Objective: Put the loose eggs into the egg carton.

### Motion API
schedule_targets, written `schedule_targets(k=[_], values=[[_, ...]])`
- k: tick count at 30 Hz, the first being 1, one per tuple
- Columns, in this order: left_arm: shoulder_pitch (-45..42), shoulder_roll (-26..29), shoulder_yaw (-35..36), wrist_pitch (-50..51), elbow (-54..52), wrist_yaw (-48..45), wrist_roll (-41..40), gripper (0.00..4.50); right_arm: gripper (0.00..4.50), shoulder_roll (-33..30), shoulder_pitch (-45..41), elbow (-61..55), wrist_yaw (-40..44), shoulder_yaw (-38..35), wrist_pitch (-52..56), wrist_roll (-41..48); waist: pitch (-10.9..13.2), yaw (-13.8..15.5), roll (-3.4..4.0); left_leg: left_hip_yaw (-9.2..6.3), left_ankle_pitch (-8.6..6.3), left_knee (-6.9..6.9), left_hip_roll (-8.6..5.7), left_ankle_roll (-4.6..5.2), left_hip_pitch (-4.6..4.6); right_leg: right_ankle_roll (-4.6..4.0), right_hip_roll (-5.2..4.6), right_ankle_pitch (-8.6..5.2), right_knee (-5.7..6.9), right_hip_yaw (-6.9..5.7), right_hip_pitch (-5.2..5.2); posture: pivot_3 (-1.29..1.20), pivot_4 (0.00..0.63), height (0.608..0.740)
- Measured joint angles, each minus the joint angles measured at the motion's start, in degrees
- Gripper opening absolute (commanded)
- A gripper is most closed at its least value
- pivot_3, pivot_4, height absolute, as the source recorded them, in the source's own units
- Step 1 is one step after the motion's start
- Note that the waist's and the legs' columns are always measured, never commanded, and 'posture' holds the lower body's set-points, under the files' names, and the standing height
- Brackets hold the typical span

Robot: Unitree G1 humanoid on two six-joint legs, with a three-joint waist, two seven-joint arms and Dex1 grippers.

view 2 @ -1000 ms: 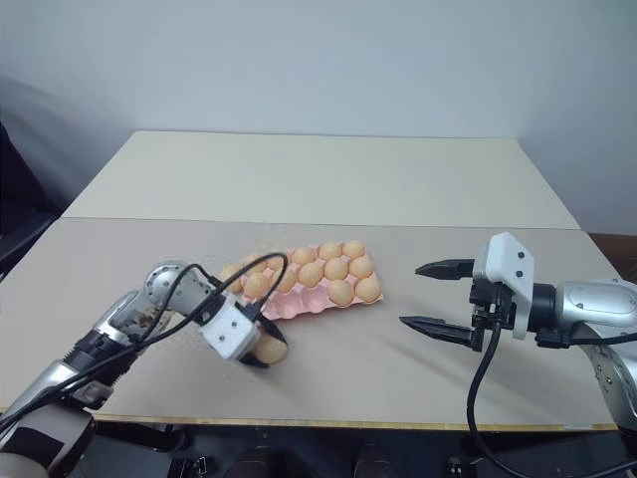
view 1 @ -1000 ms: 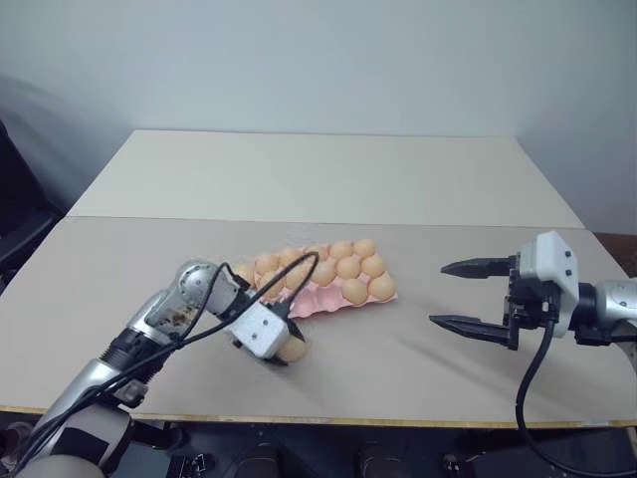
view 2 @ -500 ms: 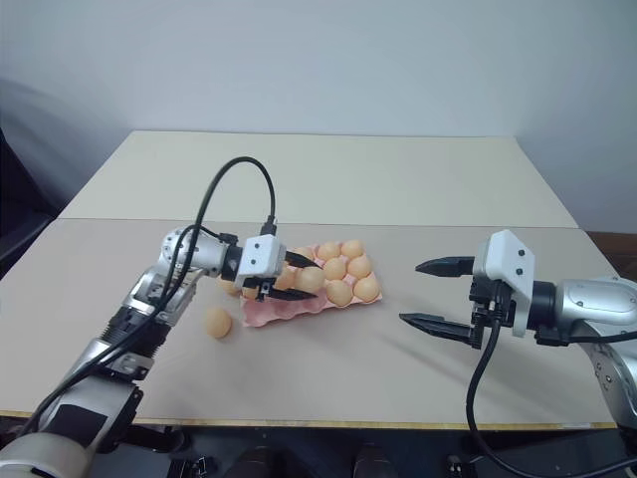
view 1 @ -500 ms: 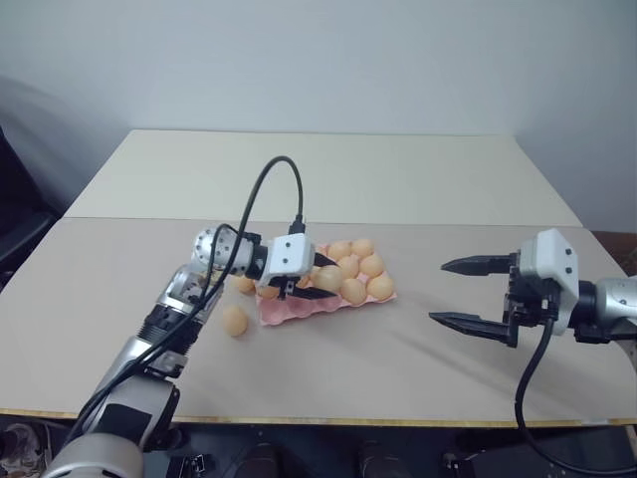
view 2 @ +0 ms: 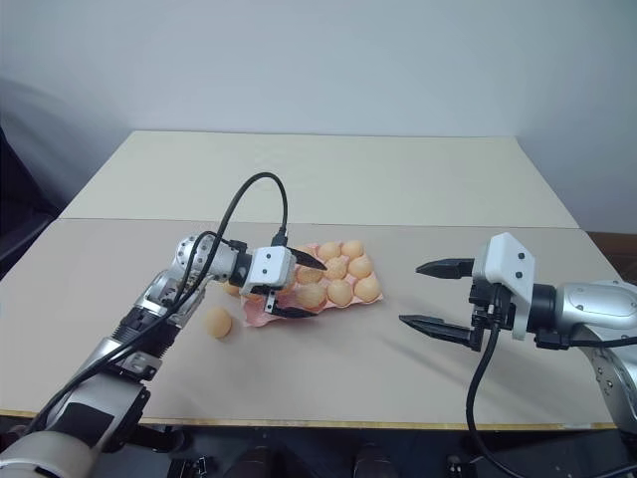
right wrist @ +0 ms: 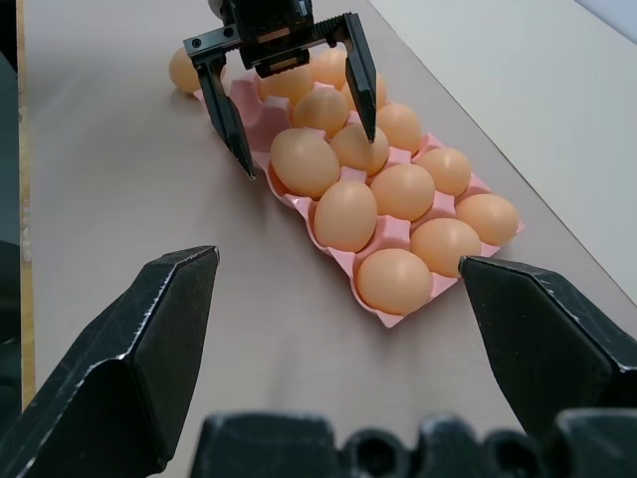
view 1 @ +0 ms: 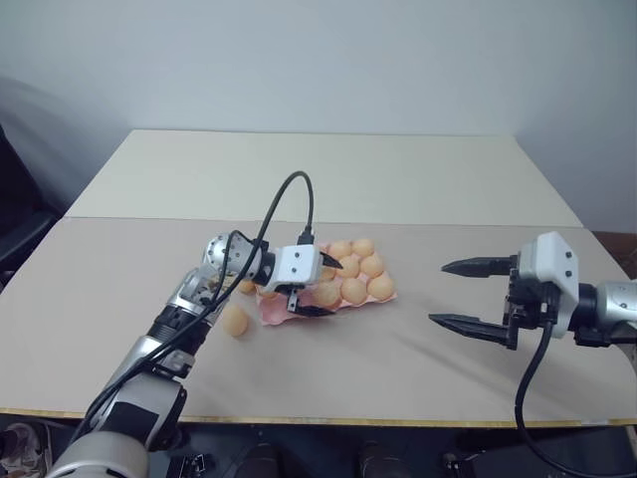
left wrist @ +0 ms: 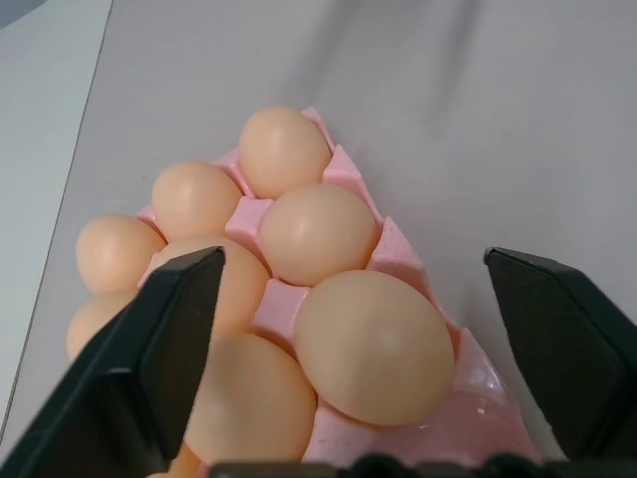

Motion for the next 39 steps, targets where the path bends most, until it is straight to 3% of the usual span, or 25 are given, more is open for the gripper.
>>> schedule_targets(k=[5, 10, 15, 20, 32, 39], values=[[0.06, 2.64, 1.74, 3.13, -3.32, -1.6, -2.94, 4.47, 4.5, 0.01, -0.05, 0.02, 0.03, 0.01, 0.0, 0.03, 0.0, -0.14, 0.0, 0.0, 0.0, -0.01, 0.01, 0.0, 0.0, 0.0, 0.0, 0.0, 0.01, 0.0, -0.01, 0.0, 0.15, 0.74], [2.08, 10.7, 9.56, 8.26, -8.52, -4.49, -9.56, 4.47, 4.5, 0.01, -0.37, 0.2, 0.27, 0.07, 0.0, 0.07, 0.0, -0.67, 0.01, 0.0, 0.0, -0.03, 0.03, 0.0, 0.04, 0.0, 0.0, 0.0, 0.03, 0.01, -0.02, 0.0, 0.15, 0.74], [9.75, 22.04, 19.61, 13.39, -10.3, -9.24, -17.11, 4.47, 4.5, 0.01, -0.85, 1.69, 1.13, 0.29, -0.07, 0.04, 0.0, -1.36, 0.01, 0.01, 0.0, -0.04, 0.06, 0.0, 0.05, 0.0, -0.01, 0.0, 0.04, -0.02, -0.01, 0.0, 0.15, 0.74], [19.38, 27.48, 28.61, 15.8, -13.44, -8.86, -21.23, 4.47, 4.5, 0.01, -1.6, 2.6, 1.59, 0.46, -0.11, 0.06, 0.01, -1.18, 0.02, 0.02, 0.0, -0.06, 0.08, 0.0, 0.04, 0.0, -0.04, -0.01, -0.01, -0.06, -0.01, 0.0, 0.15, 0.74], [47.78, 29.35, 49.38, 27.15, -30.99, -1.77, -28.49, 4.47, 4.5, -0.11, -3.35, 4.7, 3.38, 0.72, -0.11, 0.06, 0.02, -1.31, 0.03, 0.07, 0.0, -0.09, 0.12, -0.01, 0.1, -0.02, -0.05, -0.01, -0.01, -0.05, 0.0, 0.0, 0.15, 0.74], [51.95, 27.45, 50.64, 29.39, -37.42, 2.48, -29.85, 4.47, 4.5, -0.16, -4.49, 4.78, 4.04, 0.74, -0.11, 0.05, 0.02, -1.33, 0.02, 0.09, -0.01, -0.11, 0.11, -0.02, 0.11, -0.02, -0.05, 0.0, -0.02, -0.04, 0.0, 0.0, 0.15, 0.74]])
